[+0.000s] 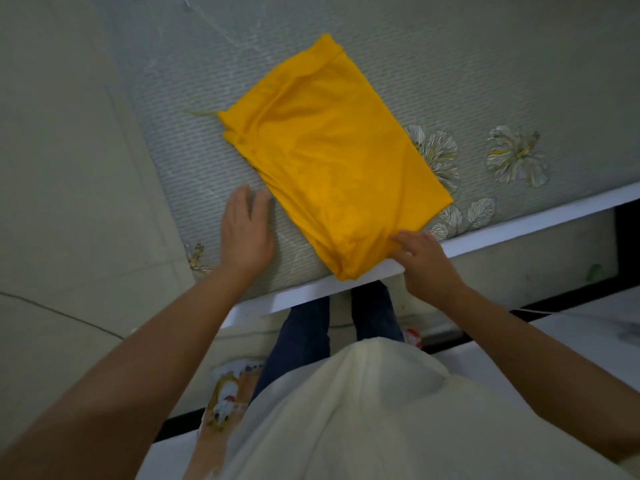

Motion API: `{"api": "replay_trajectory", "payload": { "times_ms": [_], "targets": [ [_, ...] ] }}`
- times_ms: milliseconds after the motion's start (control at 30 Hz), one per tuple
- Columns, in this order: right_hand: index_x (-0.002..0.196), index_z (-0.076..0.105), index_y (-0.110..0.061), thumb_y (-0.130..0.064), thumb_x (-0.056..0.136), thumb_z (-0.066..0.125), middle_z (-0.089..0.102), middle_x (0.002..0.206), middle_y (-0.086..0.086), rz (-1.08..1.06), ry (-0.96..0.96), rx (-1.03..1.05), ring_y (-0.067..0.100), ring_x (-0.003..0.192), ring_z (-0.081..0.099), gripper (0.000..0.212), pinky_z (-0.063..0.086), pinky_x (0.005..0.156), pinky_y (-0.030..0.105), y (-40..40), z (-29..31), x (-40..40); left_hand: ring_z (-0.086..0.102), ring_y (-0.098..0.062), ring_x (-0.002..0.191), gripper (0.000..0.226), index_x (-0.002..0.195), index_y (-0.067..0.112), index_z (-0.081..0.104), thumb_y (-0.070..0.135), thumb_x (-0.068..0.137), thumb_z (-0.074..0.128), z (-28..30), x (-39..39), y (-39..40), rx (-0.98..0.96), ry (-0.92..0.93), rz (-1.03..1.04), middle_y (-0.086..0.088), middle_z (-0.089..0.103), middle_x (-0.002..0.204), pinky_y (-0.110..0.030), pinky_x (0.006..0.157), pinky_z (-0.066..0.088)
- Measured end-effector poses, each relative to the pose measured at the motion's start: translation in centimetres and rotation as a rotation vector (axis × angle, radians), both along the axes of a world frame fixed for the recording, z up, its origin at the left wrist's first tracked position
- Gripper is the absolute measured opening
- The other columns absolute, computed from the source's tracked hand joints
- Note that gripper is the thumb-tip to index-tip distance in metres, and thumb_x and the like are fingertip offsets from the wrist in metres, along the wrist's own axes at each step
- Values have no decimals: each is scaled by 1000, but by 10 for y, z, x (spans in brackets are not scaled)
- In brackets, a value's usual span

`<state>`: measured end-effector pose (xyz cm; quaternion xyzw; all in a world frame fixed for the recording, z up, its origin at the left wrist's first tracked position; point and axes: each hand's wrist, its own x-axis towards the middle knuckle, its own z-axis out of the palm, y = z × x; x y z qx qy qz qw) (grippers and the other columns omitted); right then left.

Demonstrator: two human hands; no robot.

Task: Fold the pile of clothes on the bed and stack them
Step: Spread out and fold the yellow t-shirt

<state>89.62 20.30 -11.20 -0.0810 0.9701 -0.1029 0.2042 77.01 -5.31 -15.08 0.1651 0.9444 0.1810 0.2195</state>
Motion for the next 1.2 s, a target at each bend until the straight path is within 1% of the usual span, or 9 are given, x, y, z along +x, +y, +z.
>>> {"api": "replay_trajectory", "payload": {
  "times_ms": [167, 367, 567, 633, 767, 900, 1033, 1133, 1200],
  "targets": [
    [75, 67, 13, 28, 43, 67, 65, 87, 33, -154, -29, 0, 49, 77, 65, 35, 49, 67, 60, 51, 11, -13, 58, -51, 94, 45, 101, -17, 60, -20, 56, 64, 16, 58, 34, 269, -13, -114, -38, 57, 106, -57, 80, 48],
    [110, 55, 10, -16, 84, 64, 58, 108, 28, -664, -233, -24, 40, 100, 54, 37, 40, 78, 41, 79, -3, -57, 46, -31, 116, 60, 136, -1, 32, 20, 87, 60, 12, 57, 79, 324, -581, 1010, -22, 43, 131, -38, 93, 39],
    [118, 50, 2, -22, 86, 63, 56, 117, 20, -784, -417, -138, 36, 105, 54, 42, 43, 83, 42, 79, -24, -93, 51, -30, 110, 43, 121, -1, 46, 21, 87, 61, 12, 63, 122, 294, -691, 1018, -19, 53, 122, -34, 84, 42],
    [90, 59, -4, -17, 89, 59, 59, 88, 14, -786, -456, -151, 29, 79, 56, 13, 42, 66, 34, 82, -30, -99, 53, -32, 106, 33, 113, -5, 52, 20, 91, 55, 11, 68, 133, 274, -684, 1065, -22, 56, 117, -33, 80, 42],
    [50, 24, -14, -2, 85, 53, 25, 52, 4, -735, -447, -128, 14, 48, 23, 46, 11, 47, 28, 104, -32, -115, 53, -37, 105, 37, 105, -14, 56, 21, 95, 48, 8, 74, 155, 292, -783, 1079, -29, 57, 111, -38, 82, 43],
    [69, 58, 7, 0, 85, 51, 56, 72, 25, -772, -234, -106, 34, 70, 53, 19, 28, 55, 33, 155, -16, -152, 56, -21, 81, 27, 77, 10, 58, 28, 94, 49, 18, 74, 198, 326, -1096, 778, -9, 57, 82, -18, 64, 43],
    [121, 54, 2, -9, 92, 46, 57, 121, 22, -967, -10, -182, 33, 114, 51, 32, 35, 89, 30, 197, -8, -189, 35, -10, 50, 46, 51, 16, 32, 22, 94, 49, 22, 63, 207, 188, -840, 689, -1, 34, 53, -16, 38, 25],
    [131, 41, 3, -16, 91, 53, 52, 128, 23, -1073, -73, -204, 34, 118, 48, 46, 34, 90, 29, 207, -13, -188, 55, -26, 78, 16, 75, 9, 56, 18, 89, 57, 29, 42, 186, 145, -459, 846, -14, 59, 78, -28, 61, 36],
    [136, 31, 4, -23, 89, 58, 42, 137, 23, -1131, -205, -231, 35, 126, 42, 61, 34, 99, 36, 201, -16, -171, 51, -34, 105, 35, 112, -2, 56, 19, 85, 63, 31, 21, 170, 81, -291, 886, -24, 55, 112, -37, 82, 39]
  ]
}}
